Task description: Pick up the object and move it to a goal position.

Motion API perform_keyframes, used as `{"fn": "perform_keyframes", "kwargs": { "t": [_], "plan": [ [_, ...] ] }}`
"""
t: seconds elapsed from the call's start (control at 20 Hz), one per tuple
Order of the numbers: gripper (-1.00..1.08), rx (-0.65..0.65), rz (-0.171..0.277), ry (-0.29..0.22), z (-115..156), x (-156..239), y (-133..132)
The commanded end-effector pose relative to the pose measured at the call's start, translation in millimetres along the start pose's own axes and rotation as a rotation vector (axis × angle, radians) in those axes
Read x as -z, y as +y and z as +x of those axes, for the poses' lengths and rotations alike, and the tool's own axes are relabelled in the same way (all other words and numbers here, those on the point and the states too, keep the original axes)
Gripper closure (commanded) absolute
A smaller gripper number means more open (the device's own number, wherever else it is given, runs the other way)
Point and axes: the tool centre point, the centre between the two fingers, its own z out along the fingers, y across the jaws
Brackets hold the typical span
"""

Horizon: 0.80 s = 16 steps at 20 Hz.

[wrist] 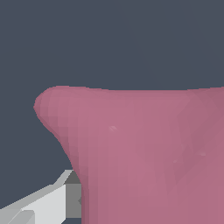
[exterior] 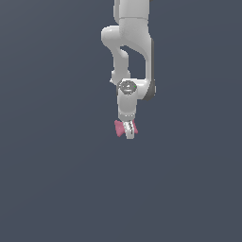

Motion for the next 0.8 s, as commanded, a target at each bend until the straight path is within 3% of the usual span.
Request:
{"fn": "perform_keyframes", "kwargs": {
  "t": [0.0, 0.35, 0.75],
  "plan": [
    [1.08, 0.0, 0.0, 0.0, 0.0, 0.0, -0.1],
    [1.08, 0.0, 0.0, 0.0, -5.6, 11.9, -11.4],
    [1.08, -0.001, -0.001, 0.003, -22.3, 48.2, -45.9]
  ]
}}
